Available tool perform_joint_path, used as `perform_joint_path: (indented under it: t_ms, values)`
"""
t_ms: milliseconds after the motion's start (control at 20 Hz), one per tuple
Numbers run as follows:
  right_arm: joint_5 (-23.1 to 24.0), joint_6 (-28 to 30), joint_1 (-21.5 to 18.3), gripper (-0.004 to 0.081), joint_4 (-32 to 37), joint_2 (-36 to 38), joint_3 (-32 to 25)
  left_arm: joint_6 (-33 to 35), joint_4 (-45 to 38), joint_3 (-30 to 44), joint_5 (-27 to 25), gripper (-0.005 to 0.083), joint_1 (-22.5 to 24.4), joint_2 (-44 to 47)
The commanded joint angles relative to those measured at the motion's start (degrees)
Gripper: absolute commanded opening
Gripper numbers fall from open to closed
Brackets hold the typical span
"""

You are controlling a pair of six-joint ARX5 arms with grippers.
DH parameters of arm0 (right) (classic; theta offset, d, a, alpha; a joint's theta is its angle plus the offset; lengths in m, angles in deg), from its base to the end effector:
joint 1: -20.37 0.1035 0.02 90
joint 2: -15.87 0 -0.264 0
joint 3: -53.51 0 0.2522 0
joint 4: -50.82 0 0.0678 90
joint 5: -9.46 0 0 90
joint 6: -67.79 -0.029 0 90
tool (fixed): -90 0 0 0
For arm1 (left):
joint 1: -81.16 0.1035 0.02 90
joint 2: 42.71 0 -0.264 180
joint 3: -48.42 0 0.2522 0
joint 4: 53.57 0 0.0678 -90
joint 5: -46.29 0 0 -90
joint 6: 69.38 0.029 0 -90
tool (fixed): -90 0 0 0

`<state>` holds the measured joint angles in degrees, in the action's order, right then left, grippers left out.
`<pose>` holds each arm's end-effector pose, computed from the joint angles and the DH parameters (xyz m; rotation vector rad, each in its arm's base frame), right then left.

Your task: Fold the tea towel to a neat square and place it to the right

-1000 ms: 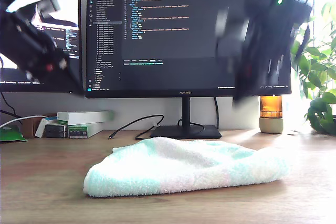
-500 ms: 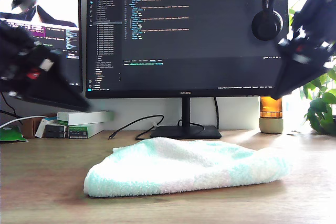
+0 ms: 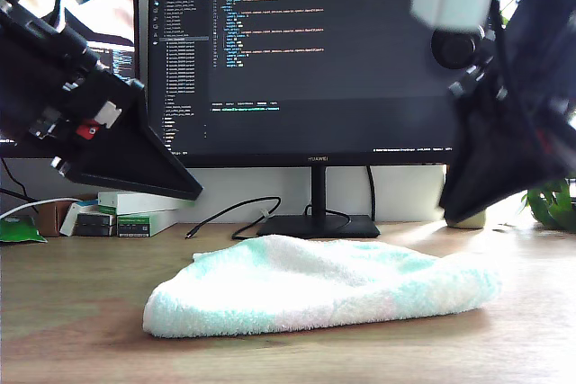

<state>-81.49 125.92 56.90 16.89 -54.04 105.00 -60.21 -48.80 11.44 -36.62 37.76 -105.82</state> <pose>0.1827 0.1359 0.1951 -1.1926 0.5103 1.0249 0.1500 -0.1468 0.1783 0.3197 0.4602 -0.9018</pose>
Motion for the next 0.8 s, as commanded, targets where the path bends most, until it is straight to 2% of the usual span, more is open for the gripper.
perform_joint_path:
  t_ms: [0,200,400,550,750]
  values:
    - [-0.55,0.22,0.39,-0.0011,3.28,-2.97,-1.03,-0.2,-0.31,1.11,-0.07,-0.0021,-0.02,0.11]
    - [-1.88,0.5,-0.39,-0.0013,3.58,-9.44,-0.96,-0.22,0.13,1.11,-0.07,-0.0021,-0.02,0.11]
    - [-0.33,1.46,-2.82,-0.0013,2.97,-14.6,-0.96,-0.2,0.42,1.11,-0.04,-0.0021,-0.02,0.11]
    - [0.9,1.62,-2.8,-0.0013,3.04,-14.14,0.04,-0.2,0.39,1.11,-0.04,-0.0021,-0.02,0.11]
    - [5.77,1.22,-2.32,-0.0013,2.51,-12.28,3.26,-0.2,0.37,1.11,-0.04,-0.0021,-0.02,0.11]
